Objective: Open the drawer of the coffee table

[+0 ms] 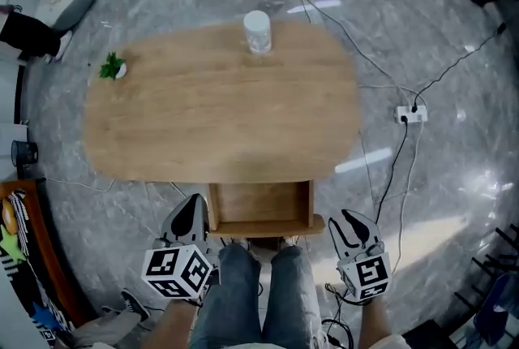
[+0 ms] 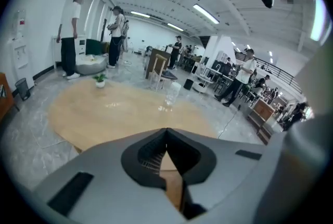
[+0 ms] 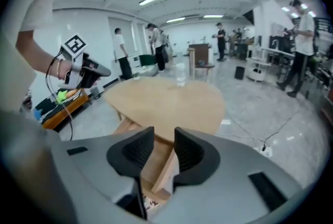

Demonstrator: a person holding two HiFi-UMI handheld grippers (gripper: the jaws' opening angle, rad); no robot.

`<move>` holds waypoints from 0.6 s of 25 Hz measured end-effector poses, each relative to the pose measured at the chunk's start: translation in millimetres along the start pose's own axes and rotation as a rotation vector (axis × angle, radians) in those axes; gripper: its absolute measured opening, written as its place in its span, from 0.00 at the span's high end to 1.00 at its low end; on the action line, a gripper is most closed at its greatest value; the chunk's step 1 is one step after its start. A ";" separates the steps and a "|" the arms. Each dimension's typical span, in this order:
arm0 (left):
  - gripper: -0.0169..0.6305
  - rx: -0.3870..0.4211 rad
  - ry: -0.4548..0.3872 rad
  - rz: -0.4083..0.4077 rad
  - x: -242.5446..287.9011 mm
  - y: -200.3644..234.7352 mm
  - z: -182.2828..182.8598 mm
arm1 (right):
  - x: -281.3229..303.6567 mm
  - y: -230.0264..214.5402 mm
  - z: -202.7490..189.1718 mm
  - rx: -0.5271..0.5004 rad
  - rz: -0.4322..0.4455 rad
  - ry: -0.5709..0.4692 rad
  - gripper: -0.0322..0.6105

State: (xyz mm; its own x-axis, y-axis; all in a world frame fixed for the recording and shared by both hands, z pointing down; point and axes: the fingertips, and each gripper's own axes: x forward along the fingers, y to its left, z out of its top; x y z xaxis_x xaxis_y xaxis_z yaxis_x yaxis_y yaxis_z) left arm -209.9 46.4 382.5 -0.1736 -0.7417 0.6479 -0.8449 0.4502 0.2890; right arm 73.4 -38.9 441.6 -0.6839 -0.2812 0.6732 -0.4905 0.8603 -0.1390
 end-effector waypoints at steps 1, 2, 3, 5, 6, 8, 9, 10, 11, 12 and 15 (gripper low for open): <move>0.98 0.025 -0.033 -0.008 -8.5 -1.5 20.5 | -11.4 1.7 25.9 0.035 -0.054 -0.054 0.78; 0.98 0.048 -0.070 -0.014 -17.3 -2.4 41.9 | -22.4 3.9 52.3 0.073 -0.100 -0.112 0.81; 0.98 0.067 -0.109 -0.018 -26.6 -2.7 63.9 | -33.6 5.7 78.6 0.110 -0.143 -0.171 0.82; 0.98 0.095 -0.188 -0.023 -48.9 -2.8 106.9 | -58.7 8.7 128.7 0.170 -0.224 -0.281 0.88; 0.98 0.105 -0.222 -0.025 -62.1 -3.2 126.5 | -72.7 10.7 151.5 0.190 -0.257 -0.324 0.92; 0.98 0.120 -0.280 -0.034 -91.2 -5.7 161.2 | -102.6 17.1 192.6 0.203 -0.294 -0.387 0.95; 0.98 0.126 -0.306 -0.042 -106.3 -7.3 176.5 | -117.6 20.6 211.5 0.199 -0.303 -0.415 0.95; 0.98 0.134 -0.332 -0.053 -121.1 -9.2 191.2 | -132.2 23.4 229.8 0.193 -0.310 -0.443 0.95; 0.98 0.145 -0.361 -0.067 -135.1 -11.3 205.7 | -146.0 25.0 247.4 0.187 -0.321 -0.471 0.95; 0.98 0.160 -0.391 -0.082 -148.6 -13.6 219.9 | -159.7 25.4 263.9 0.185 -0.335 -0.499 0.95; 0.98 0.242 -0.494 -0.083 -191.4 -12.9 258.7 | -203.6 22.8 301.0 0.211 -0.418 -0.587 0.95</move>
State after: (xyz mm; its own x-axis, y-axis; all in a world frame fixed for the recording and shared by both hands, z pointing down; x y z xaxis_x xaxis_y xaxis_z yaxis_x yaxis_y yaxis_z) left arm -296.7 54.0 72.4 -0.2685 -0.9410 0.2058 -0.9479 0.2962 0.1173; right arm 38.9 -90.0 82.7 -0.5647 -0.7981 0.2103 -0.8252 0.5489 -0.1328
